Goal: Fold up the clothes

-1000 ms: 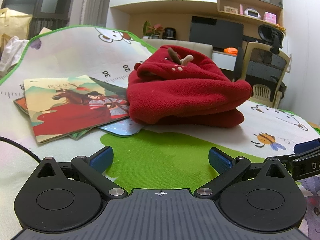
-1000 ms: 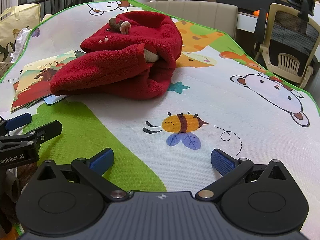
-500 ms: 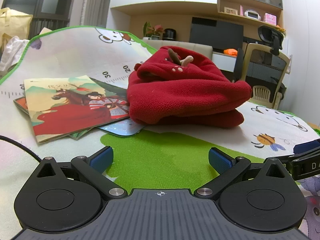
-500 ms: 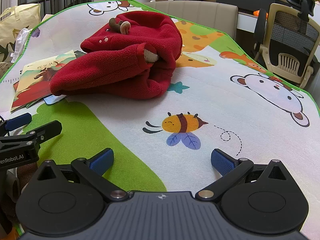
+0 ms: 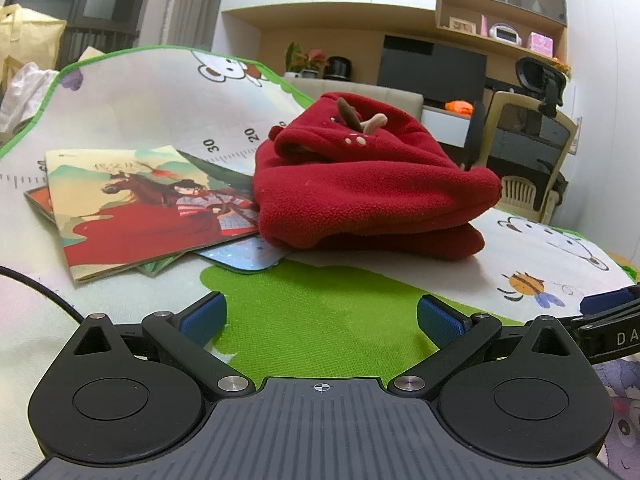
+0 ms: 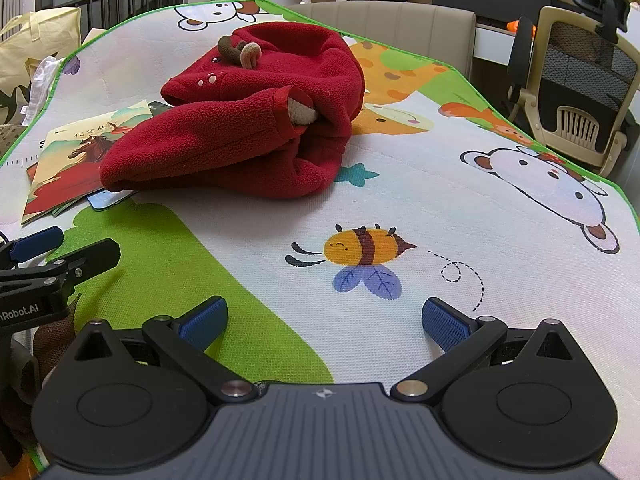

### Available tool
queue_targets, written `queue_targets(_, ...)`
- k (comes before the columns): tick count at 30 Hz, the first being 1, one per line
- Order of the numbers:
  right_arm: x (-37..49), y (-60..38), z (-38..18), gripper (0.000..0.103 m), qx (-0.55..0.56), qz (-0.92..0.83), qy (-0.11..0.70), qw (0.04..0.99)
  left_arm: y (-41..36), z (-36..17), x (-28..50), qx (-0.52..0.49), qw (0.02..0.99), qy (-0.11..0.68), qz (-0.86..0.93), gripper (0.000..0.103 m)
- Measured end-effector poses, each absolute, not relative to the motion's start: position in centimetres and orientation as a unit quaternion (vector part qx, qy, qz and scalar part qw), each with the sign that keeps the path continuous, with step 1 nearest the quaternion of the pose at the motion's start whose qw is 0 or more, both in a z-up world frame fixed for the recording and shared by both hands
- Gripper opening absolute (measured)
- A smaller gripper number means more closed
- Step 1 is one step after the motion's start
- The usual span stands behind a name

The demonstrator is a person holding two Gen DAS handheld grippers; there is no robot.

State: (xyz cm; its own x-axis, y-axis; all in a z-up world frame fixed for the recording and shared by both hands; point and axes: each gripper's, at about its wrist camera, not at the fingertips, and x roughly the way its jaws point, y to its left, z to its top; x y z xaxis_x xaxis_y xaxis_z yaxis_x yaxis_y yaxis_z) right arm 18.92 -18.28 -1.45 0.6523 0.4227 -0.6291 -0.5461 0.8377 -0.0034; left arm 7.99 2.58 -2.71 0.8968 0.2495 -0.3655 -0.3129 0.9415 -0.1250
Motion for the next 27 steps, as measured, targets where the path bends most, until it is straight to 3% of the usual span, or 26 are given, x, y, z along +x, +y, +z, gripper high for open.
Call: queue_targets(27, 18.84, -18.21, -1.48, 0.103, -0.096, 0.265, 0.319, 0.905, 2.90, -2.22, 7.81, -0.101, 0.967, 0.193, 0.135, 0.103)
